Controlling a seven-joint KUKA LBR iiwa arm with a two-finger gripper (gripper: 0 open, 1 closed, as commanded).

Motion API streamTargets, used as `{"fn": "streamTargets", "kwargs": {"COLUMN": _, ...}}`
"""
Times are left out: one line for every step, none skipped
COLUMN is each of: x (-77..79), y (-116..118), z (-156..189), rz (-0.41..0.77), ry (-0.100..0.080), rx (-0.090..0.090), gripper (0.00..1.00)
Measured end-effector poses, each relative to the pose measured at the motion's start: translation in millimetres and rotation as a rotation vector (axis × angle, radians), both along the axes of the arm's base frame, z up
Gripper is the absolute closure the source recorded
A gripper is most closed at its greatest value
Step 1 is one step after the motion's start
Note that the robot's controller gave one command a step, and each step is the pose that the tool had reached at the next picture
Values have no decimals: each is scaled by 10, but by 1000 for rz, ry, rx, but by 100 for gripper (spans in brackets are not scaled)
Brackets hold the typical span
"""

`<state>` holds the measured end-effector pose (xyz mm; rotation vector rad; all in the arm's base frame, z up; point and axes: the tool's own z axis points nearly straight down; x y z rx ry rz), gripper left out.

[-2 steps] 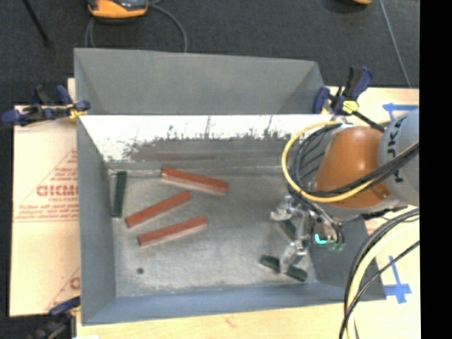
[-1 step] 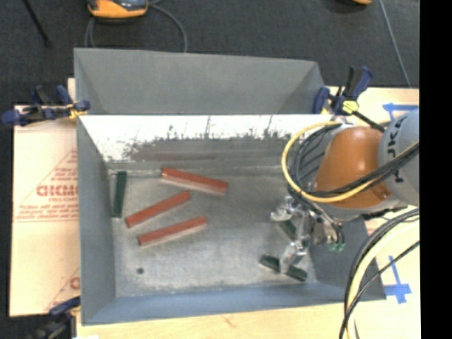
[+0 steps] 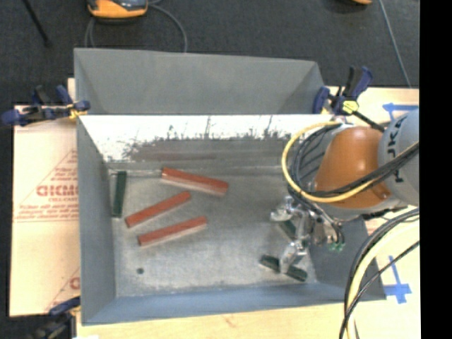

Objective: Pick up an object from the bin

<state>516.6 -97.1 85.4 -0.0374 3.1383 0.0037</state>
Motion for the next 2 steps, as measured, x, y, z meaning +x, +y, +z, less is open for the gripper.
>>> {"fn": "streamTargets", "kwargs": {"x": -107, "y": 151, "z": 35, "rz": 251, "ry": -14, "rx": -7, "gripper": 0}}
{"fn": "streamTargets", "kwargs": {"x": -193, "y": 186, "z": -57, "rz": 301, "ry": -3, "rx": -3, "gripper": 0}}
